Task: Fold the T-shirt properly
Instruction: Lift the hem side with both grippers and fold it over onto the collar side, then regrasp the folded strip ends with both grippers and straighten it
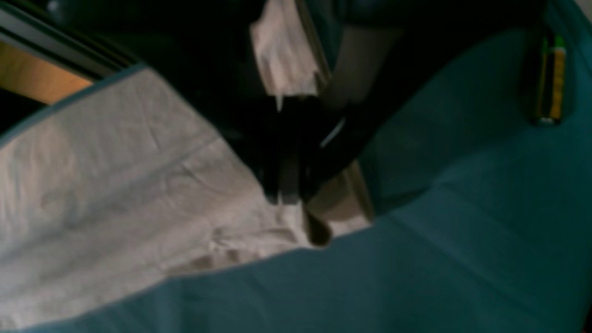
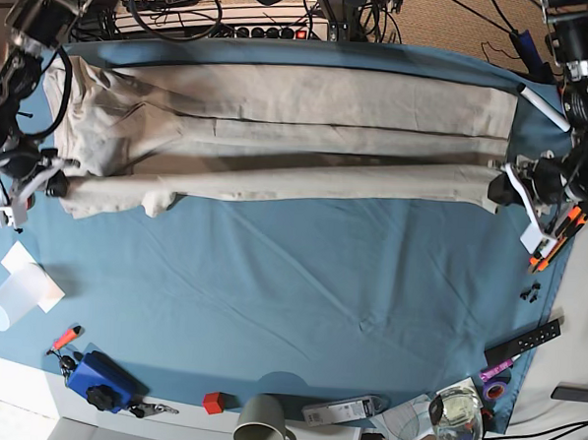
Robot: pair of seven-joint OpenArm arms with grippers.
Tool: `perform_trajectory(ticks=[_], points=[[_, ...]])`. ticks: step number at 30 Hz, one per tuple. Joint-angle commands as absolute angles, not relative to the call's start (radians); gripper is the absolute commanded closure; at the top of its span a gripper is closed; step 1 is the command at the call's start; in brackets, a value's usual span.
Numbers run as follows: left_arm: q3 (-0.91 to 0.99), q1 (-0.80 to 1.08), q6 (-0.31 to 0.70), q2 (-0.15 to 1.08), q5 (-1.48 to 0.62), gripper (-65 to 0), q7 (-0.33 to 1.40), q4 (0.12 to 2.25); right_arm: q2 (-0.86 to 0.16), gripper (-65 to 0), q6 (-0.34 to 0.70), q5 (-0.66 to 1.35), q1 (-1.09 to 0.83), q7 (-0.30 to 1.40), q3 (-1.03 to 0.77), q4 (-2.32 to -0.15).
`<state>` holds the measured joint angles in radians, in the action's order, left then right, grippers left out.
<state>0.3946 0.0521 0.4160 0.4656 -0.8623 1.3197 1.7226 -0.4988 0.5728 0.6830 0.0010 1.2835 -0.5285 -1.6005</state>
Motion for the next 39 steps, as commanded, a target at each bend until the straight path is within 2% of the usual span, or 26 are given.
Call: perform_trajectory(ticks=[1, 7, 13, 18, 24, 32, 39], points=[[0.403, 0.054, 0.417, 0.485, -0.876, 0.0, 1.308, 1.753, -0.526, 0.0, 0.572, 0.689, -0.002, 1.269, -0.542, -1.629], [0.403, 0.113, 0.417, 0.48, -0.876, 0.0, 1.301, 1.789, -0.516, 0.0, 0.572, 0.688, -0.098, 1.268, -0.554, -1.7], [0.405, 0.119, 0.416, 0.479, -0.876, 0.0, 1.301, 1.79, -0.445, 0.0, 0.572, 0.702, -0.164, 1.267, -0.679, -1.758], [0.405, 0.12, 0.417, 0.479, -0.876, 0.0, 1.309, 1.79, -0.435, 0.0, 0.591, 0.722, -0.222, 1.281, -0.747, -1.79], [0.405, 0.139, 0.416, 0.479, -0.876, 0.0, 1.312, 1.805, -0.434, 0.0, 0.591, 0.721, -0.276, 1.285, -0.749, -1.809], [0.405, 0.256, 0.414, 0.465, -0.834, 0.0, 1.304, 1.906, -0.434, 0.0, 0.591, 0.714, -0.287, 1.298, -0.749, -1.809], [0.412, 0.289, 0.351, 0.419, -0.725, 0.0, 1.282, 1.918, -0.41, 0.0, 0.59, 0.714, -0.323, 1.306, -0.76, -1.809]])
